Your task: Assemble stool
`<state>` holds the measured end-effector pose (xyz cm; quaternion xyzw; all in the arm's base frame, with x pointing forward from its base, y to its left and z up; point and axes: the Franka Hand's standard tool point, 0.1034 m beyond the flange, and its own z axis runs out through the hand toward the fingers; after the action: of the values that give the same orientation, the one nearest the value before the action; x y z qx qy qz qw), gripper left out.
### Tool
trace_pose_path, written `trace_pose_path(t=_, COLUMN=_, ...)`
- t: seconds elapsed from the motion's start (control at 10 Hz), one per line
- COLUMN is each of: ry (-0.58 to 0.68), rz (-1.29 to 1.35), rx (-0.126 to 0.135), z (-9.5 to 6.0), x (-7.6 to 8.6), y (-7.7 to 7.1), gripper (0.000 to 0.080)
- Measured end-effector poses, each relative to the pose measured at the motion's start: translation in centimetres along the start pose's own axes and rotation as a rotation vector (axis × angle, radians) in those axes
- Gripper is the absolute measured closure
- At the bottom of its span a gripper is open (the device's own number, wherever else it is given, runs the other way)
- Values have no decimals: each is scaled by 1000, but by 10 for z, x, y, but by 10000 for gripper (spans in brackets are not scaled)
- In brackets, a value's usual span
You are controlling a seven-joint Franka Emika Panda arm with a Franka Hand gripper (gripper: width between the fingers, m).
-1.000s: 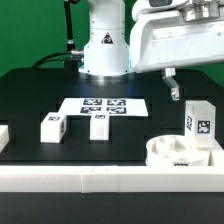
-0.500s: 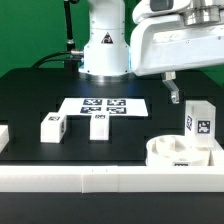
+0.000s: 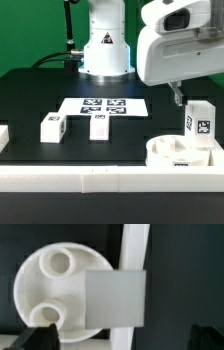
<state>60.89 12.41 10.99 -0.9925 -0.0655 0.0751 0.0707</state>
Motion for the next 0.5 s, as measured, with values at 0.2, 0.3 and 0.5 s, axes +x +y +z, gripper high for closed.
trace_pose_path(t=0.2, ry=13, rz=0, rx=-3, z=7, x=-1, y=2, gripper=150)
trace_pose_path(t=0.3, ry=19, rz=2, rx=-5, z=13, x=-3, y=2, gripper=150)
trace_pose_path(t=0.5, ry=37, rz=2, rx=-9, z=22, x=-5, y=3, gripper=150)
